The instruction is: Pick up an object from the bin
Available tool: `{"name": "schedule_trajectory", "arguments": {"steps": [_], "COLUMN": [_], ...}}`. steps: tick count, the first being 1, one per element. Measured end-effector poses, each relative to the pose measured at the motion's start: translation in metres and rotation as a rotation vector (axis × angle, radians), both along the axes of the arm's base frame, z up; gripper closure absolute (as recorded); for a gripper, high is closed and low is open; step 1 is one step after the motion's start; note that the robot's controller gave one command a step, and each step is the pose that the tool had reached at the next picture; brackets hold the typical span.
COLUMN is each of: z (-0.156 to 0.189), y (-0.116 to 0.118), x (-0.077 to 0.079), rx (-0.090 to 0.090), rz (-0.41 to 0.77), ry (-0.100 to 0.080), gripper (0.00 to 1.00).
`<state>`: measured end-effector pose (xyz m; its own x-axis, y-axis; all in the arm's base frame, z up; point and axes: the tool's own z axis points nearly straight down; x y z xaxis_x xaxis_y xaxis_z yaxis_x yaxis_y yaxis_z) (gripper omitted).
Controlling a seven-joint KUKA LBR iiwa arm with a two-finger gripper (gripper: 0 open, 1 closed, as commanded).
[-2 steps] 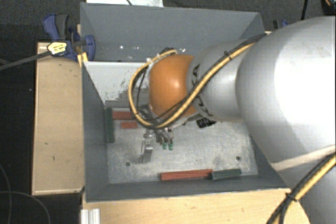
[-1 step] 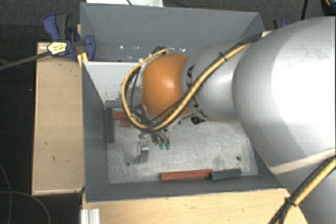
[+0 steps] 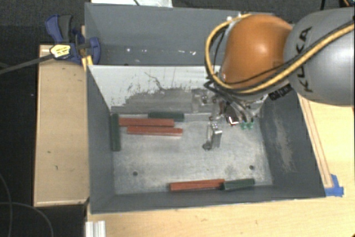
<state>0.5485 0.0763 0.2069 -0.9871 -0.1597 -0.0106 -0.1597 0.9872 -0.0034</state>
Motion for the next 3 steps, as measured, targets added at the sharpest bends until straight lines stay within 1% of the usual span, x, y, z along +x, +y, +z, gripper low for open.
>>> {"name": "schedule_trajectory", "arguments": {"steps": [1,2,3], "z": [-0.072,-0.14,-0.136], "y": [0.047,0.027,0.039], "x": [0.044,0.042,0.034], "rx": [0.003,0.002,0.004], "rz": [0.083,0.002,-0.164], "ry": [0.008,0.012,0.01], "gripper": [0.0,0.0,0.0]}}
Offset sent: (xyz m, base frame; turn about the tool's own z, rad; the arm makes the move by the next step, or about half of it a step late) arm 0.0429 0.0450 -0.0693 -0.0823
